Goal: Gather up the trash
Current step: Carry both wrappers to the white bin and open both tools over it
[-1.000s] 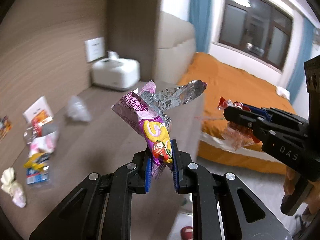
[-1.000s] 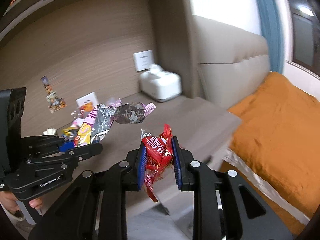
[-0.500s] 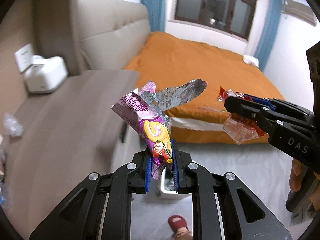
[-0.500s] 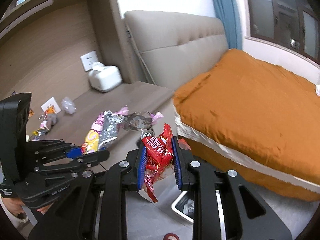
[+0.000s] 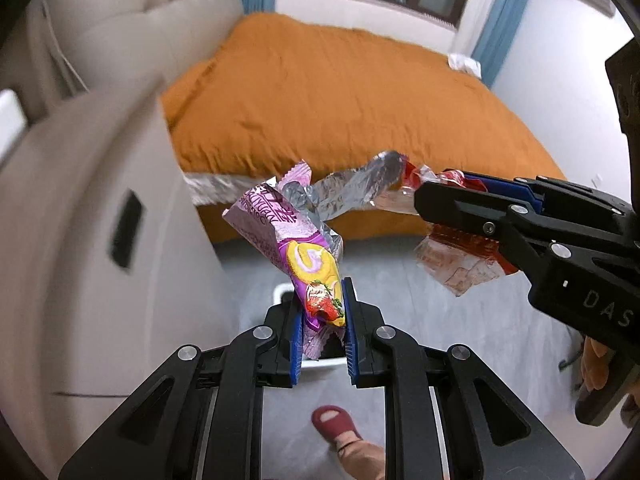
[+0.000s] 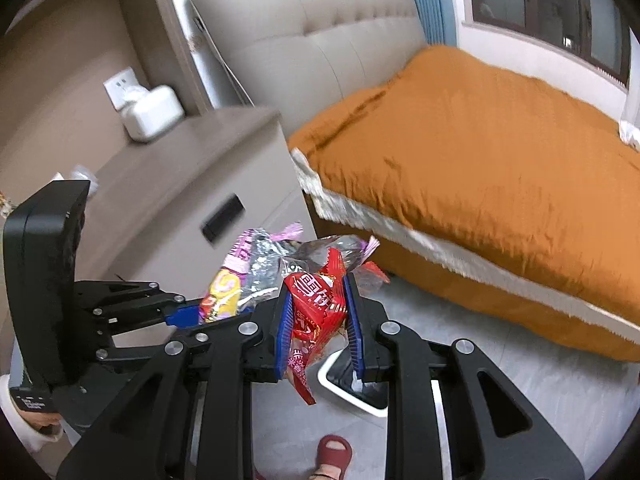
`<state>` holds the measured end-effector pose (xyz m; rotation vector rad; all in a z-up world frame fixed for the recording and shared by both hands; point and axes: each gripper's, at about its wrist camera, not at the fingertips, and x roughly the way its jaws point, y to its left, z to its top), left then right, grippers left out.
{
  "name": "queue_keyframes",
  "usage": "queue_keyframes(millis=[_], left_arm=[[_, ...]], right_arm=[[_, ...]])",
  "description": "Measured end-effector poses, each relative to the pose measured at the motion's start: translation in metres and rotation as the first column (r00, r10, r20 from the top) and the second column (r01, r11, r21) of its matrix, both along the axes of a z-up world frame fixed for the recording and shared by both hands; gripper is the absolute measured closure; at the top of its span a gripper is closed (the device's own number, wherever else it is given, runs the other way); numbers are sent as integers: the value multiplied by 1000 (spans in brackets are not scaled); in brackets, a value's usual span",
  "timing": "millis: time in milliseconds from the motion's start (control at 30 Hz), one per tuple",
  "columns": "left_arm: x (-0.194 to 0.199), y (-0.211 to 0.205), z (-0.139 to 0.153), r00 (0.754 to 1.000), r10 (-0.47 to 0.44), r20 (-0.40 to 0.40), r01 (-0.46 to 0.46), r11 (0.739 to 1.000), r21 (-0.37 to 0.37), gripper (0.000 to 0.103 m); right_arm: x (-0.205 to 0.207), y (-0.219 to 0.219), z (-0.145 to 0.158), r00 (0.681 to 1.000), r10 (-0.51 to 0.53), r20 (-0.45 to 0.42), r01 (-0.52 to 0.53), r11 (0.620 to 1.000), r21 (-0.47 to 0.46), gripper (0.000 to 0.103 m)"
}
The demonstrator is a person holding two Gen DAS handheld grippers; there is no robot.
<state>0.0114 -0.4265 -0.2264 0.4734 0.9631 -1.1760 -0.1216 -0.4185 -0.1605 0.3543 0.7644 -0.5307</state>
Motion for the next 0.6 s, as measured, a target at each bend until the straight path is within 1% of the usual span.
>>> queue_keyframes(millis=[67, 100, 167, 267, 300, 367, 467, 600], left_arm=[[0, -11, -23, 1000, -18, -21, 18, 1000, 22, 87], [1, -18, -41, 999, -28, -32, 29, 999, 43, 87], [1, -27, -68, 998, -39, -57, 43, 997, 66, 87], [3, -41, -120, 993, -55, -106, 66, 993, 101, 87], [1, -44, -131, 992, -56, -112, 68, 991, 113, 87], [2, -53, -157, 989, -64, -137, 82, 988, 133, 87], [6, -66, -203, 982, -77, -175, 107, 980, 169, 86], [8, -83, -246, 974, -90, -207, 133, 969, 206, 83]], right_arm=[[2, -11, -22, 1000, -11, -19, 11, 1000, 28, 78], [3, -16, -32, 999, -17, -29, 18, 999, 39, 78], [7, -30, -60, 998, -30, -52, 34, 997, 66, 78], [13, -51, -108, 995, -45, -88, 56, 991, 119, 78], [14, -55, -120, 994, -48, -97, 60, 990, 128, 78], [19, -68, -155, 991, -48, -122, 67, 986, 153, 78], [24, -80, -197, 987, -43, -156, 70, 982, 176, 78], [28, -93, -244, 980, -35, -196, 73, 979, 189, 77]])
